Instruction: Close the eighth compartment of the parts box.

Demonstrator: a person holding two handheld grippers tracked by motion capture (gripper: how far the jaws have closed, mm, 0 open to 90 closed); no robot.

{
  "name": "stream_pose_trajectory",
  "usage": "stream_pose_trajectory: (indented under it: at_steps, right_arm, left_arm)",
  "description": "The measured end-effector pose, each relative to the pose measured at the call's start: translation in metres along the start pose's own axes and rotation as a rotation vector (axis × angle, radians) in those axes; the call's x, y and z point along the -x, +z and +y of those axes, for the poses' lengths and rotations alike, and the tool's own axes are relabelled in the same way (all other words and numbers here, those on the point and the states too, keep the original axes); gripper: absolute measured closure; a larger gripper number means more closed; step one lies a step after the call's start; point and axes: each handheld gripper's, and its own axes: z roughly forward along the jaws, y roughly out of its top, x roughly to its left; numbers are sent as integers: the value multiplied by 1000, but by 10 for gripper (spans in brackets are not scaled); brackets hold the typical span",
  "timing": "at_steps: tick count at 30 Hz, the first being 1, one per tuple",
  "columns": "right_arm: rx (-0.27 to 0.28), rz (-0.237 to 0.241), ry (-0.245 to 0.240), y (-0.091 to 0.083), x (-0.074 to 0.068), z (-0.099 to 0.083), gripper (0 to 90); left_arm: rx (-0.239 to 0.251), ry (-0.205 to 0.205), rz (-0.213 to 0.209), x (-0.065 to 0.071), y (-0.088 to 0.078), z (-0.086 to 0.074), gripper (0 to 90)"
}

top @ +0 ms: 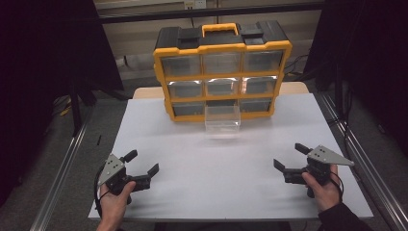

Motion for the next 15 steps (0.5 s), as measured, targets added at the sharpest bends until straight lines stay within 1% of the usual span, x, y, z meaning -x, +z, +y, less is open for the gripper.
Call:
stream_pose_trajectory:
  at_steps: [2, 3, 5, 6, 7, 8, 11, 12, 14, 15]
  right_arm:
    - [-2, 17, -2, 2, 0, 0, 2]
    - [-2, 17, -2, 2, 0, 0, 2]
    - [3, 26, 6, 2, -1, 1, 3]
    - [6, 38, 8, 3, -3, 2, 3]
    - [6, 38, 8, 3, -3, 2, 3]
    - [2, 55, -7, 4, -4, 3, 3]
    - [-2, 69, -15, 5, -7, 4, 4]
    - [-7, 87, -23, 6, -10, 5, 6]
    - [-7, 92, -29, 6, -11, 6, 11]
    - [-6, 111, -37, 6, -12, 9, 26]
  left_arm:
    - [2, -4, 2, 1, 0, 0, 31]
    - [-1, -5, -2, 2, 0, 0, 31]
    - [2, 4, -7, 2, 0, 0, 31]
    - [1, 5, -5, 2, 0, 0, 31]
    - [2, 2, 0, 2, -1, 0, 31]
    - [-6, 11, 9, 1, -2, 0, 31]
    - [-3, -6, 4, 1, -2, -1, 31]
    - [-2, -6, 4, 1, -2, -1, 31]
    - [-1, -1, 7, 1, -2, -1, 31]
    - [-2, 1, 7, 0, -3, -1, 31]
